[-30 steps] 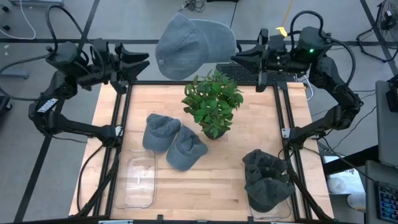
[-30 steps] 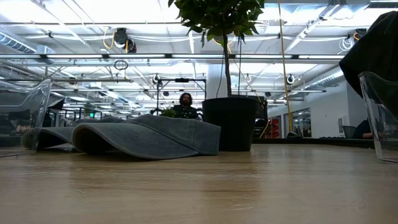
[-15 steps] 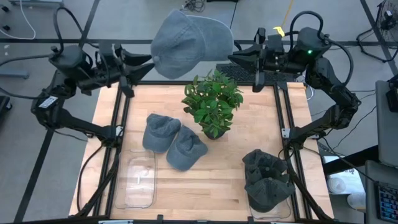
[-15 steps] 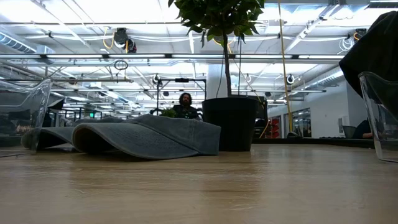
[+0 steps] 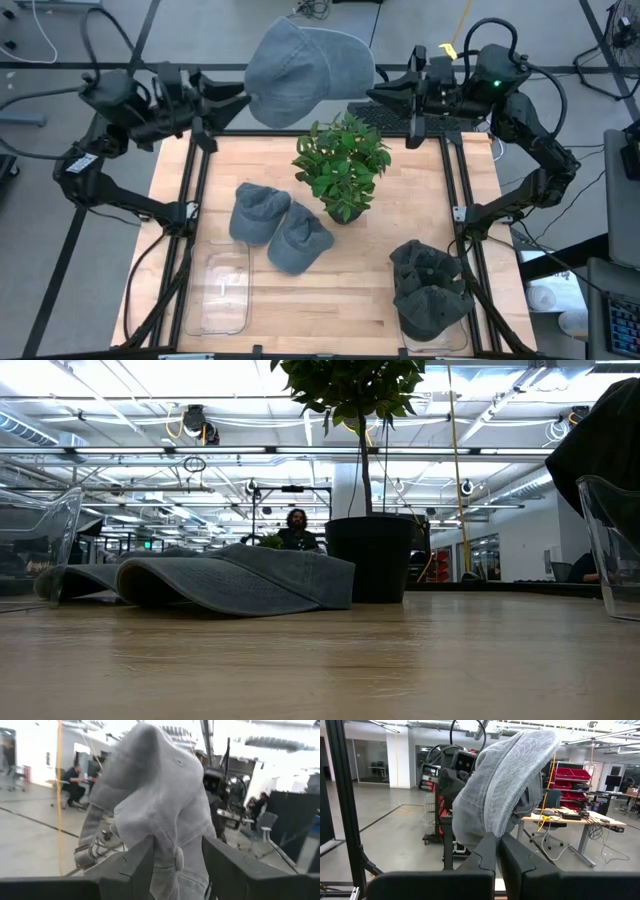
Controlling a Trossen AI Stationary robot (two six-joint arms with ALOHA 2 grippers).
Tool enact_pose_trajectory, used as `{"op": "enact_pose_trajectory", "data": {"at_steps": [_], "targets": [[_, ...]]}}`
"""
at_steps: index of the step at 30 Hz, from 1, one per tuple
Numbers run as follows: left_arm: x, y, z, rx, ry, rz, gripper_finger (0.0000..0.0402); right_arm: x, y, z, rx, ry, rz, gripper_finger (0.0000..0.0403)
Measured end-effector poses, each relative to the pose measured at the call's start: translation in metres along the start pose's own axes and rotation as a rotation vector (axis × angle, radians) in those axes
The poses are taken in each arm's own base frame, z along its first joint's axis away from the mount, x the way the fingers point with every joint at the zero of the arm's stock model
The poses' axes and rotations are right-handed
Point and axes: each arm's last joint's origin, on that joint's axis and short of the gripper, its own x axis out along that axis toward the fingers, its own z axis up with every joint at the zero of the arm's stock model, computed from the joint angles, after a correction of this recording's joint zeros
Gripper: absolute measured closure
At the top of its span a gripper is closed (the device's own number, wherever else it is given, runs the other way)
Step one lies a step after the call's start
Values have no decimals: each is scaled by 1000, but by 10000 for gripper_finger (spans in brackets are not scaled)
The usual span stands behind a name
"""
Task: Pick & Place hat
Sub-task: Put the right blue cap into the left transparent bin
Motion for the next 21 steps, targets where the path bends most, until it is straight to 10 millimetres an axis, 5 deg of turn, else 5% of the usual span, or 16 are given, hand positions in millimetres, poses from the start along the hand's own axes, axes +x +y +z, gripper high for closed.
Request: {"op": "enact_pose_trajectory", "data": {"at_steps": [6,16,21], "targets": [[24,-2,-17,-3,73,2,227,0,0,0,-1,0,3,403],[24,1,-16,-2,69,30,228,-5,4,3,-11,0,15,403],[23,1,-16,-27,67,30,297,-6,4,2,-10,3,14,403]]}}
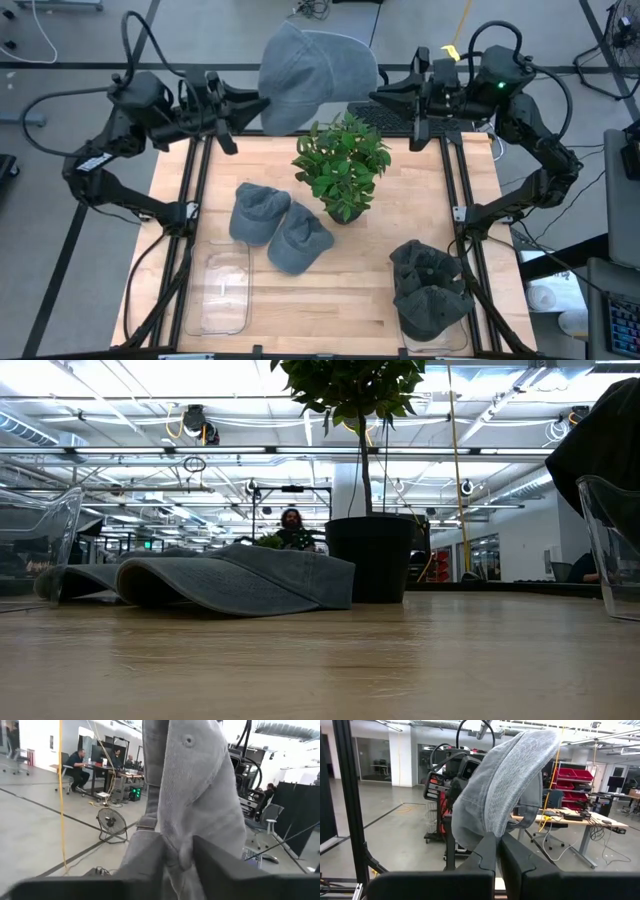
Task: Pick & Place hat
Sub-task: Put the right blue cap into the left transparent bin
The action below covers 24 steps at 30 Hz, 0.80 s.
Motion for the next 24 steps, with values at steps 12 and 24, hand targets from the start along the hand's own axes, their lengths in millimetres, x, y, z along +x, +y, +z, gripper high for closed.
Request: {"op": "enact_pose_trajectory", "data": {"at_steps": [12,24], "targets": [[3,-2,-3,-25,29,-78,379,-1,0,0,5,2,0,403],[-25,-12,26,-66,-143,-382,379,-1,3,-2,123,25,105,363]]}}
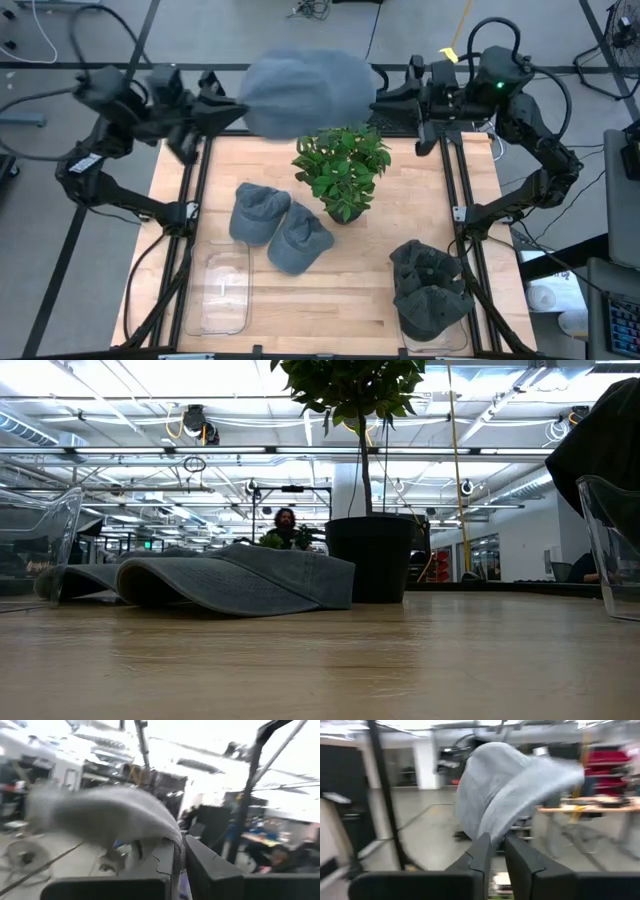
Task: Pick & Place hat
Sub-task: Put the right blue cap into the left transparent bin
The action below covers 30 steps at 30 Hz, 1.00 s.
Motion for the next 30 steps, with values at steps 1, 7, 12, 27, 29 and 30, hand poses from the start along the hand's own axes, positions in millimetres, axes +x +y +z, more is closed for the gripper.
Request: {"op": "enact_pose_trajectory", "data": {"at_steps": [1,7,12,27,29,30], "targets": [[-3,-2,3,0,-12,-22,379,0,1,0,18,3,32,355],[-28,-16,20,-28,-68,-128,379,-1,6,-1,98,34,207,312],[-44,-21,21,-139,2,-193,379,-2,7,-1,176,45,235,293],[-63,-18,-19,-502,530,-187,379,-10,12,4,384,69,310,289],[-63,-18,-24,-528,584,-189,379,-11,13,5,377,65,309,289],[-62,-17,-26,-535,606,-185,379,-11,13,5,371,62,310,289]]}}
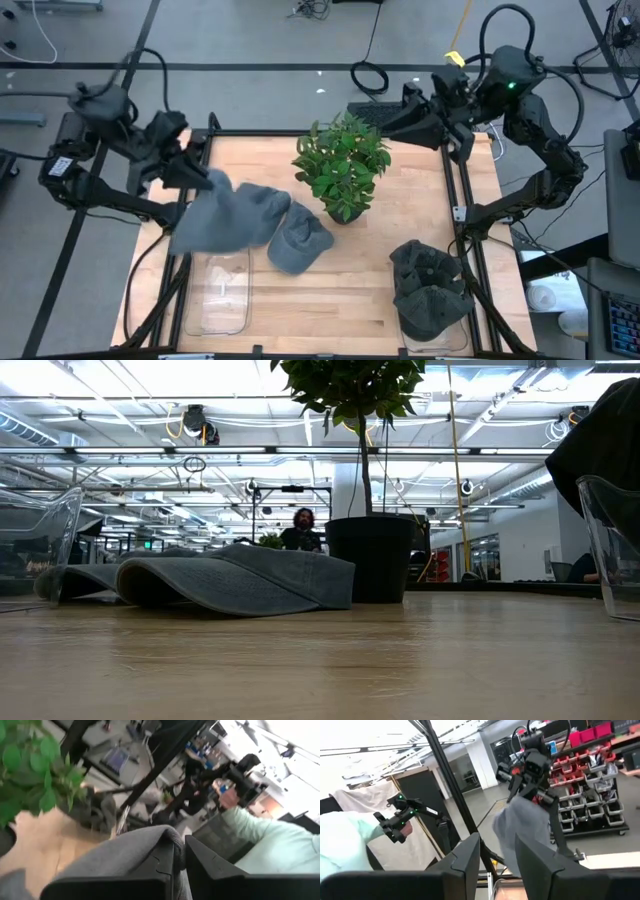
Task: Pick & Place hat
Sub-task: Put the right blue cap into the left transparent bin
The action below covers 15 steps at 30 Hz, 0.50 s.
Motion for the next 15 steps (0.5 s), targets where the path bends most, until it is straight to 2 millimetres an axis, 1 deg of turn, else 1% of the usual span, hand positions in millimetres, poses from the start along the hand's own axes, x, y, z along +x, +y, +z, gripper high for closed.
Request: {"op": "enact_pose_trajectory", "data": {"at_steps": [4,7,11,15], "targets": [[2,6,-6,17,60,43,379,0,1,1,-50,-9,4,290],[3,11,-10,51,101,106,379,0,1,1,-84,-10,6,293],[0,20,-21,85,195,227,379,0,1,1,-122,-10,5,292],[0,29,-32,64,302,366,379,0,1,1,-135,-10,5,291]]}}
